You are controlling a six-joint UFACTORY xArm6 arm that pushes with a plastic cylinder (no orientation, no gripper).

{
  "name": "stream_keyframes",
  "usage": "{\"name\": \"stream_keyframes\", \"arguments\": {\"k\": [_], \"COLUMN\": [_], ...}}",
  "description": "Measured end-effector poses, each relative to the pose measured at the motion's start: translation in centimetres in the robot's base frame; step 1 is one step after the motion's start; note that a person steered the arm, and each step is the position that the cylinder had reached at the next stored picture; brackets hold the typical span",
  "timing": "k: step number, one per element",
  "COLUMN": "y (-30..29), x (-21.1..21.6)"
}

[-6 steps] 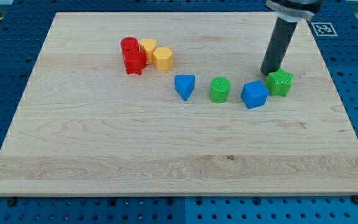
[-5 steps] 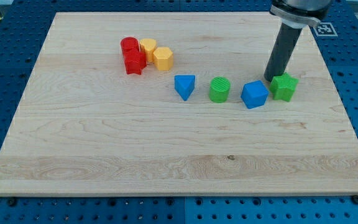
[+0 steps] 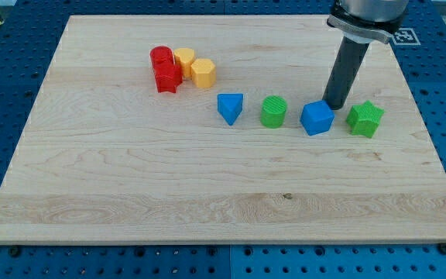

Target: Nudge the cube down a bit

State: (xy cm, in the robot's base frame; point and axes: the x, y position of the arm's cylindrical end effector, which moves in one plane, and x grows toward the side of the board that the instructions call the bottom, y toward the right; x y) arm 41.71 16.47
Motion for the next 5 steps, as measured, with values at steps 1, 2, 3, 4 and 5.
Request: {"name": "stream_keyframes", "arguments": {"k": [1, 2, 3, 4, 5], "y": [-0.2, -0.5, -0.5, -1.8, -3.4], "x": [0.0, 0.0, 0.0, 0.0, 0.0]}}
